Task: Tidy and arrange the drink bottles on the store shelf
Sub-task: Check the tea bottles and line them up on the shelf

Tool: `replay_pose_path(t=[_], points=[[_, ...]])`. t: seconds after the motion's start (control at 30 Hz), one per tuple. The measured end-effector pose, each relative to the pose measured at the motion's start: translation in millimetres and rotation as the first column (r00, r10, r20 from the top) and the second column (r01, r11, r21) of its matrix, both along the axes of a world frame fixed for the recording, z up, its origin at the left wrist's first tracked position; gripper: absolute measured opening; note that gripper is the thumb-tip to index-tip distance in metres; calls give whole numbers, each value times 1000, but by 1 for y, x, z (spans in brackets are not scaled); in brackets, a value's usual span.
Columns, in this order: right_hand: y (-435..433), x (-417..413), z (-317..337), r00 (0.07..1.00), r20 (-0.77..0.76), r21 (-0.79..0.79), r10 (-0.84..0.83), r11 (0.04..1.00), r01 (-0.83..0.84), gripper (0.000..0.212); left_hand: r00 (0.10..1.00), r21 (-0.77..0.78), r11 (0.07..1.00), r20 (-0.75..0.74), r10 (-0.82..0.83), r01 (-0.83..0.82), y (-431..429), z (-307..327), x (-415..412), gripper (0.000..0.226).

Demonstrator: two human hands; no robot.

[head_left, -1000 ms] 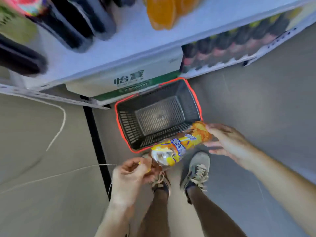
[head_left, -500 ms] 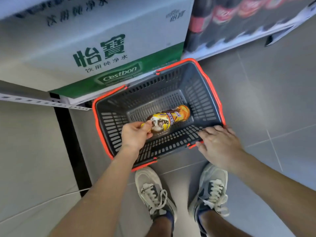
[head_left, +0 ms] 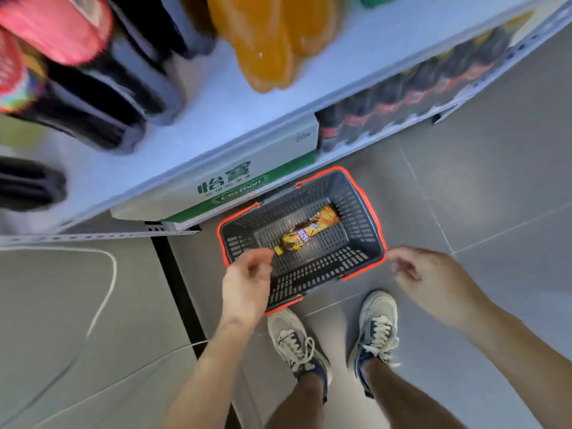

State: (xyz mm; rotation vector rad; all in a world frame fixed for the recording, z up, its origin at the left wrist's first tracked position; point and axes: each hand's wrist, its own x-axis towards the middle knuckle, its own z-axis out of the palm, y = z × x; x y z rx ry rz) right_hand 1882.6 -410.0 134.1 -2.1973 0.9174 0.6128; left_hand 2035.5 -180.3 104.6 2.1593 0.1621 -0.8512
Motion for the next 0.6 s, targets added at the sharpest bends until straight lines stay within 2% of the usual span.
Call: replay_pose_path(t=[0.13, 0.23, 0.3, 0.37, 0.47, 0.6], points=[[14, 13, 129, 952, 171, 58, -255, 967, 249, 20, 971, 12, 990, 194, -141, 141, 6, 148, 3, 23], [27, 26, 226, 886, 300, 111, -354, 935, 337, 22, 907, -10, 967, 351, -234, 253, 4, 261, 11, 38], [38, 33, 286, 829, 407, 134, -384, 922, 362, 27, 854, -23, 949, 443, -273, 315, 5, 331, 16, 38], [47, 41, 336, 761, 520, 142, -388, 918, 370, 35, 790, -36, 929, 538, -293, 369, 5, 390, 24, 31], [54, 51, 388, 635, 643, 198, -428, 894, 403, 44, 718, -74, 895, 629, -300, 439, 5, 456, 36, 6], [50, 76, 434, 508, 751, 226, -422, 887, 403, 47, 593, -63, 862, 751, -291, 503, -11, 520, 58, 45]])
